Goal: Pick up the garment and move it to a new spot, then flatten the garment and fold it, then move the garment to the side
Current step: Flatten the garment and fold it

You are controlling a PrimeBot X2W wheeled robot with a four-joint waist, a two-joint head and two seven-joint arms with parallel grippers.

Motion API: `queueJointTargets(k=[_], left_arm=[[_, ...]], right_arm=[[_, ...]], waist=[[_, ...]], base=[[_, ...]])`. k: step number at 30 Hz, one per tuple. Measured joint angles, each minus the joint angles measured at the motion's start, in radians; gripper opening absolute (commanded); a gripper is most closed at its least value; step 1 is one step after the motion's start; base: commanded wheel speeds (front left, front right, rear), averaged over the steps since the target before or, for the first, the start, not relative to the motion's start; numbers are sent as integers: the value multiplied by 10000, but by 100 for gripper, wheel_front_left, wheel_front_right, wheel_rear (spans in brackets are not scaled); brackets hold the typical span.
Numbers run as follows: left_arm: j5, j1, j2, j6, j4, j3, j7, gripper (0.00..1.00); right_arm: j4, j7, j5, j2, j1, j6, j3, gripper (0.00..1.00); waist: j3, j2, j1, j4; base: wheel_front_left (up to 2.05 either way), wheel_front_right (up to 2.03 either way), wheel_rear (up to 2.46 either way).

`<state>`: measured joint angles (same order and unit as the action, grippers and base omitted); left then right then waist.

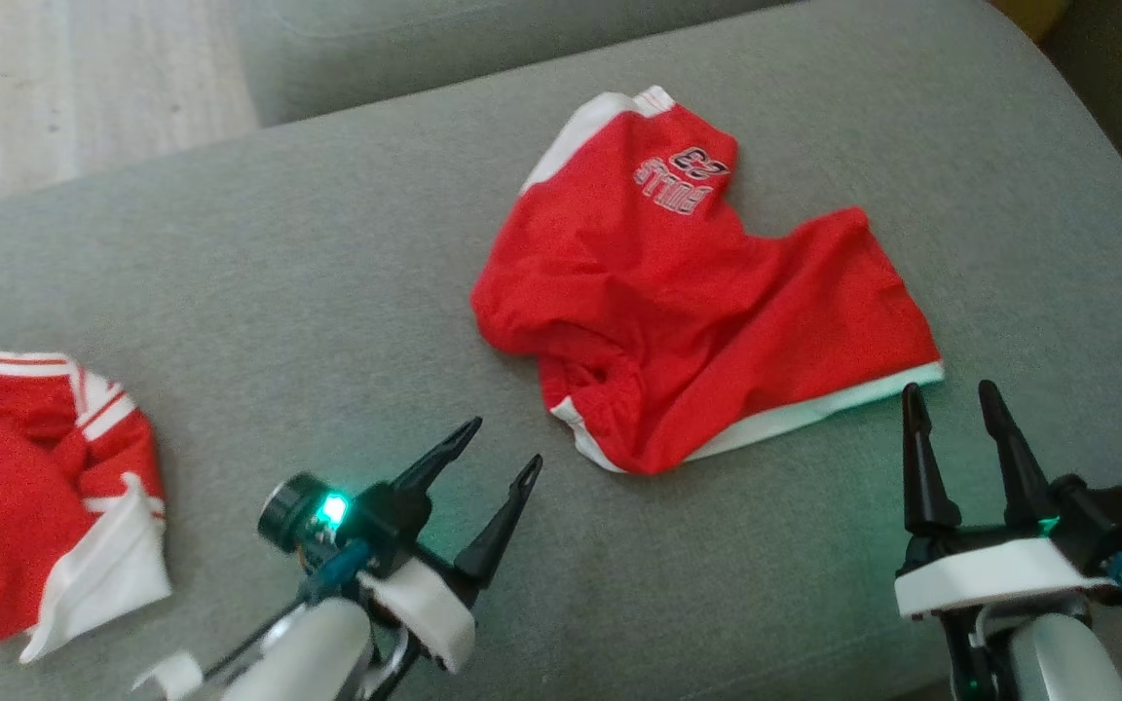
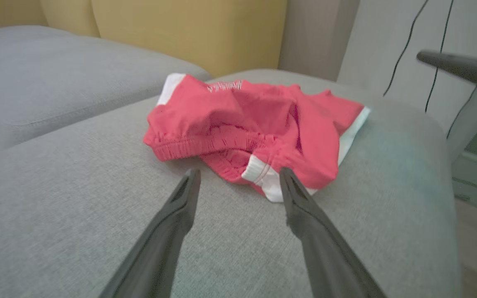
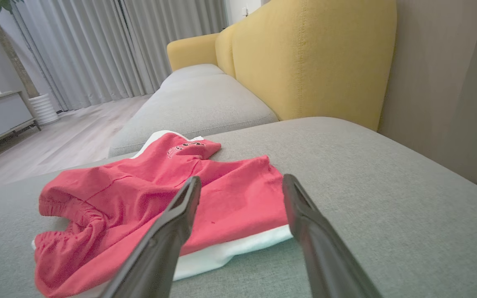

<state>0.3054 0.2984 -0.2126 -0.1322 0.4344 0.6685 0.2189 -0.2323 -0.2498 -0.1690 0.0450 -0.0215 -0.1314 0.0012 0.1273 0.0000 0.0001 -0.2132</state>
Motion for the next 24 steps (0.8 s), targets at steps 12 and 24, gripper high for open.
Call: queueJointTargets(k=[12, 24], left_arm=[[1012, 2219, -366, 0, 1751, 2075, -136, 100], [1923, 3139, -418, 0, 2493, 3296, 40, 100]], right_arm=[[-148, 0, -416, 0, -279, 0, 167, 100], [-188, 0, -602, 0, -499, 0, 207, 100]], waist=[[789, 0, 1, -750], [1084, 0, 0, -1129]], base=[[0, 0, 0], [0, 0, 0]])
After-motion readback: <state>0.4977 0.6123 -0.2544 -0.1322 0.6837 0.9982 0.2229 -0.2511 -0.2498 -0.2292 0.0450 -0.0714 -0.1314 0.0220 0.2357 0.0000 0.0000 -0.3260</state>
